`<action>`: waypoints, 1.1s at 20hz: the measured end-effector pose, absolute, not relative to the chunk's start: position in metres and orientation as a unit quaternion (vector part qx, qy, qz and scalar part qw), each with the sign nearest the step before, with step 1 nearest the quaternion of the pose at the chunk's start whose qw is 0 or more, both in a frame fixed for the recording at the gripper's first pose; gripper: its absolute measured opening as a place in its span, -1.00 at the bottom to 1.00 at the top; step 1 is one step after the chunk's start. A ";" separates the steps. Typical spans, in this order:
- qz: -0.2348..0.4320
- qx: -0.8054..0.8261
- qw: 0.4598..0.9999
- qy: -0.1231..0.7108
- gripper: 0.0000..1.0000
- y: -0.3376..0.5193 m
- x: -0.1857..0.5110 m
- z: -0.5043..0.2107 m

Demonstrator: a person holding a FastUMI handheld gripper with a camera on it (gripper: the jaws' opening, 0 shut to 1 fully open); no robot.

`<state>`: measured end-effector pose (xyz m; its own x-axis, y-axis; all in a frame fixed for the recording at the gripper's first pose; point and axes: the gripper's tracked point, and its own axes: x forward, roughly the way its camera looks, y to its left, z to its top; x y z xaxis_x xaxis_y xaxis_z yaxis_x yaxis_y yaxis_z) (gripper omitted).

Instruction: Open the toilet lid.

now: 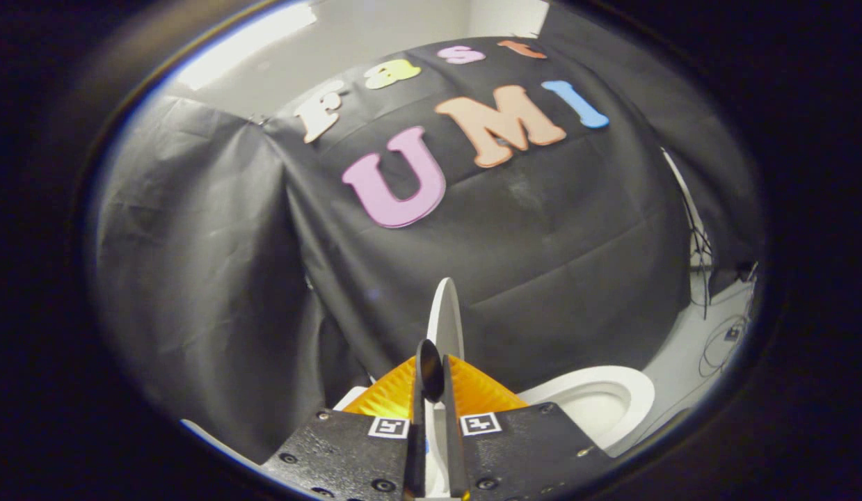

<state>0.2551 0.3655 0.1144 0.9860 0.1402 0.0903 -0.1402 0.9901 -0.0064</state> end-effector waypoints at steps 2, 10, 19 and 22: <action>0.068 -0.049 0.995 -0.045 -0.75 0.384 0.254 0.110; 0.075 -0.188 0.978 -0.042 -0.75 0.447 0.263 0.093; 0.096 -0.275 0.956 -0.026 -0.75 0.494 0.268 0.072; 0.108 -0.296 0.949 -0.018 -0.74 0.507 0.269 0.065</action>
<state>0.2689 0.5074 0.0652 0.9761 0.2151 -0.0297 -0.1939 0.8019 -0.5652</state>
